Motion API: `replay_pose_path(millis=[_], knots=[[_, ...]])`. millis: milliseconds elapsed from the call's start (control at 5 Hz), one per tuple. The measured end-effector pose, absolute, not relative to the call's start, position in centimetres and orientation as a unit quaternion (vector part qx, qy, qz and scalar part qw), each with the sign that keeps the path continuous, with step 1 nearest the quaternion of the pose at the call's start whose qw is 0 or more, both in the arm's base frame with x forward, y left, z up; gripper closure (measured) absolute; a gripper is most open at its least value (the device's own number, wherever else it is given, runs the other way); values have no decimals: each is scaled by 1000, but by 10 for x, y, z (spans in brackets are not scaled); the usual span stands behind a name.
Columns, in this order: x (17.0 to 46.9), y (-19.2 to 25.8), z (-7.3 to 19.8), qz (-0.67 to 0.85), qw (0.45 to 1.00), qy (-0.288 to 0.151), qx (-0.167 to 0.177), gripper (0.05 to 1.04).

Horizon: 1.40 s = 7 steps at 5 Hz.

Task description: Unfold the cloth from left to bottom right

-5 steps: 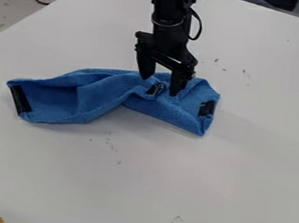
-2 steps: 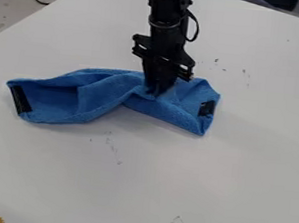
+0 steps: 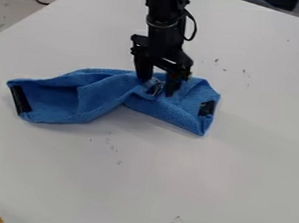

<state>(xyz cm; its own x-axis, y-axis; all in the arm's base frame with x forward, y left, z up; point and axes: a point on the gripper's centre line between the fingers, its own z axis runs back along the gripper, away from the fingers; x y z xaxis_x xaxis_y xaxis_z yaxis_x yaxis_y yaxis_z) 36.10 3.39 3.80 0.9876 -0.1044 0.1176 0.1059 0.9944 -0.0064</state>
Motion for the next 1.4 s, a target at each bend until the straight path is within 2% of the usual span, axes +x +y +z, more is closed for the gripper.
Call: replay_pose_path(millis=[200, 400, 800, 1000, 1400], knots=[[362, 33, 37, -58, 996, -59, -11, 78], [363, 34, 34, -53, 997, -59, -16, 122], [363, 36, 29, -51, 997, -58, -23, 709], [362, 35, 26, -54, 997, -53, -26, 875], [364, 39, 29, -59, 997, -51, -15, 1012]])
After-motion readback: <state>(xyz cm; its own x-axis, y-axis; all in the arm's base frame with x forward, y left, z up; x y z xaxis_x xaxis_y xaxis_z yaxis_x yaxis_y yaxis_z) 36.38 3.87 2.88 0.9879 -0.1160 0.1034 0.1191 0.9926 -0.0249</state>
